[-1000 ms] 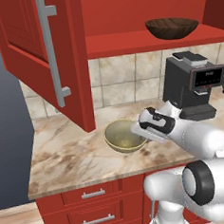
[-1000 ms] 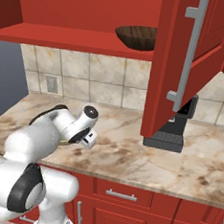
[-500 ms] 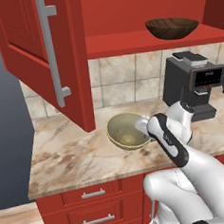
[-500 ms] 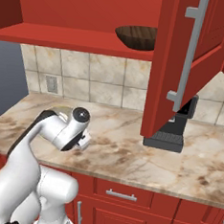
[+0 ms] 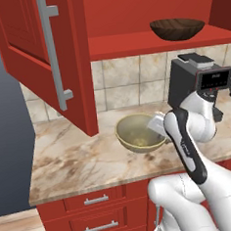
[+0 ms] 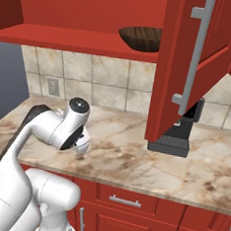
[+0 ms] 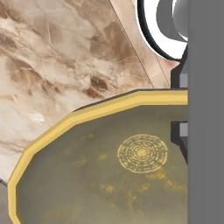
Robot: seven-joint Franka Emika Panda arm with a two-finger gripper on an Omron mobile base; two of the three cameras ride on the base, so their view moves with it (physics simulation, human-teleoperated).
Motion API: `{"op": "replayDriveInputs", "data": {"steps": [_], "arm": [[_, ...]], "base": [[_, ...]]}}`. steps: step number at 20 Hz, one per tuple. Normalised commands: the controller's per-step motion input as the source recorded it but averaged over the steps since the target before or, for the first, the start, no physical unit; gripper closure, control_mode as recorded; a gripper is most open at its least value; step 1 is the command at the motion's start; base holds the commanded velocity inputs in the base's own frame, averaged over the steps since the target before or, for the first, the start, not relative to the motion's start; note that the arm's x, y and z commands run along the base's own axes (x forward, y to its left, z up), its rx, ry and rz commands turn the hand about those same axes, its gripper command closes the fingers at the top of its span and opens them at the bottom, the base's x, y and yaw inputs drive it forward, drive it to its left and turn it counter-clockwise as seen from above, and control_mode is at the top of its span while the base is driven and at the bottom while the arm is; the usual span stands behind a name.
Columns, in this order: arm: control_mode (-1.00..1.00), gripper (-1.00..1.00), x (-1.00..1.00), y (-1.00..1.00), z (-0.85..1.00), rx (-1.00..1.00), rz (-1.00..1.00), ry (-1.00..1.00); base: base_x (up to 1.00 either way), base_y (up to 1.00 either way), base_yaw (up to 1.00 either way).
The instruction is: Open the cabinet. Pick the bowls from the counter and place them in the cabinet. Then close the cabinet.
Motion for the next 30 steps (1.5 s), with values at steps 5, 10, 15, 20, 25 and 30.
{"op": "replayDriveInputs", "data": {"steps": [5,10,15,20,25,30], "arm": [[-1.00,1.00,-0.56,-0.13,0.83,0.00,-0.08,0.14],[-1.00,1.00,-0.63,0.00,0.64,0.00,-0.18,-0.01],[-1.00,1.00,-0.44,0.00,0.66,0.00,-0.23,-0.07],[-1.00,1.00,-0.37,0.00,0.70,0.00,-0.21,-0.09],[-1.00,1.00,-0.32,0.07,0.82,0.00,-0.16,0.00],[-1.00,1.00,-0.30,0.18,0.78,0.00,-0.12,-0.02]], "base": [[0.00,0.00,0.00],[0.00,0.00,0.00],[0.00,0.00,0.00],[0.00,0.00,0.00],[0.00,0.00,0.00],[0.00,0.00,0.00]]}}
